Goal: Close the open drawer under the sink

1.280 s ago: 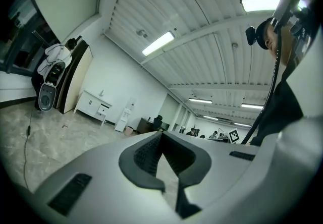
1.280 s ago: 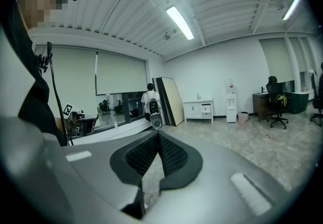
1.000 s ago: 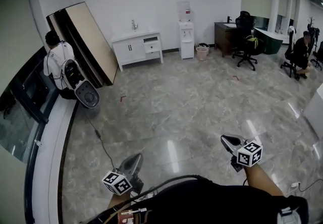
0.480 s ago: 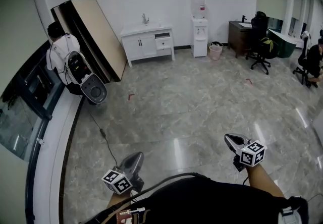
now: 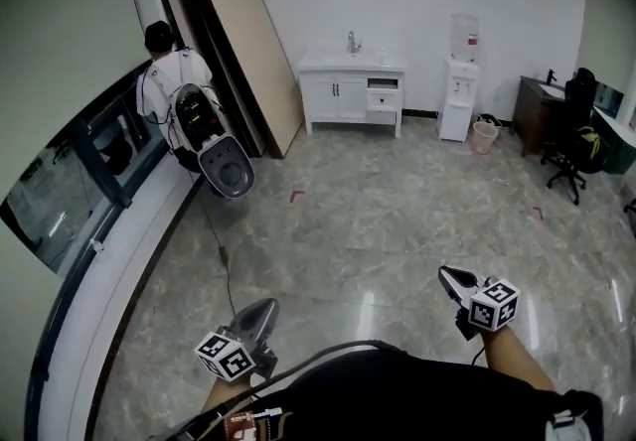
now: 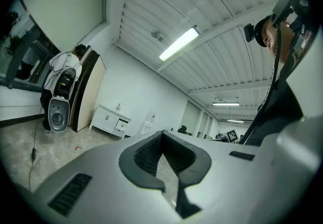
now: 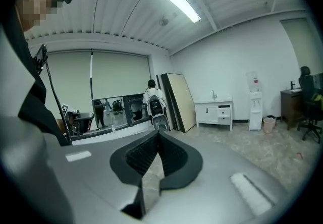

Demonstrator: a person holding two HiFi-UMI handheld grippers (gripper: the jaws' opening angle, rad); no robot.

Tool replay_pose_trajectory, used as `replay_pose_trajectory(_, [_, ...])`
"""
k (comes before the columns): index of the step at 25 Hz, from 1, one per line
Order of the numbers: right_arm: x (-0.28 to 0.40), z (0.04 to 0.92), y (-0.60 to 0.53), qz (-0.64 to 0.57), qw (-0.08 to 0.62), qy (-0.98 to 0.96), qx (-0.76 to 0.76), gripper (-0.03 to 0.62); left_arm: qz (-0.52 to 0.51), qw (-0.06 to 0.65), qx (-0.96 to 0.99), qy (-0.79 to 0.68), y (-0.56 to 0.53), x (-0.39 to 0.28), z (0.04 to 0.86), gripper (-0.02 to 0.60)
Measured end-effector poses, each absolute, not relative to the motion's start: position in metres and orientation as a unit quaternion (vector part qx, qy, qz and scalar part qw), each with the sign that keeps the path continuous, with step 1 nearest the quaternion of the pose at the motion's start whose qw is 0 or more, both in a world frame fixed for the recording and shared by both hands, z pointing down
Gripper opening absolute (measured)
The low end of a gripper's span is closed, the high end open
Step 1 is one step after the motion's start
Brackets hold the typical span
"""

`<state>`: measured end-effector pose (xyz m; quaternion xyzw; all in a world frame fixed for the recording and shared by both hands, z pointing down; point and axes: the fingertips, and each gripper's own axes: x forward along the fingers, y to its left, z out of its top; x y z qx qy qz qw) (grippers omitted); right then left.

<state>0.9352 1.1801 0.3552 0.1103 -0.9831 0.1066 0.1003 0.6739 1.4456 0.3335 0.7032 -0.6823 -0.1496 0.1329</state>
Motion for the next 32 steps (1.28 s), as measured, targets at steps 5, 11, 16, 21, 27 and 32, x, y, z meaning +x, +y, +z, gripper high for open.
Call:
replay_pose_trajectory(5, [0.888,0.348,1.113,0.104,0.089,-0.988,0.076,0.002,-0.175,0.118,0.677,-0.705,1.392,0.654,0.332,-0.002])
replay_pose_trajectory(11, [0.843,0.369,1.072,0.114,0.097,-0.987,0.051,0.002,-0.155,0.126,0.664,-0.721,1.36,0.628,0.34,-0.002])
replay_pose_trajectory(16, [0.794,0.379,1.053,0.114,0.103,-0.987,0.055,0.002,-0.166,0.13,0.657,-0.724,1.346,0.573,0.351,-0.002])
replay_pose_trajectory(21, [0.728,0.375,1.043,0.105,0.106,-0.986,0.078,0.002,-0.18,0.134,0.681,-0.697,1.322,0.494,0.356,-0.002])
replay_pose_trajectory(27, [0.645,0.357,1.04,0.105,0.092,-0.983,0.119,0.002,-0.164,0.127,0.714,-0.669,1.303,0.39,0.338,-0.002])
replay_pose_trajectory(32, [0.588,0.358,1.039,0.103,0.09,-0.982,0.135,0.002,-0.149,0.125,0.725,-0.661,1.293,0.322,0.335,-0.002])
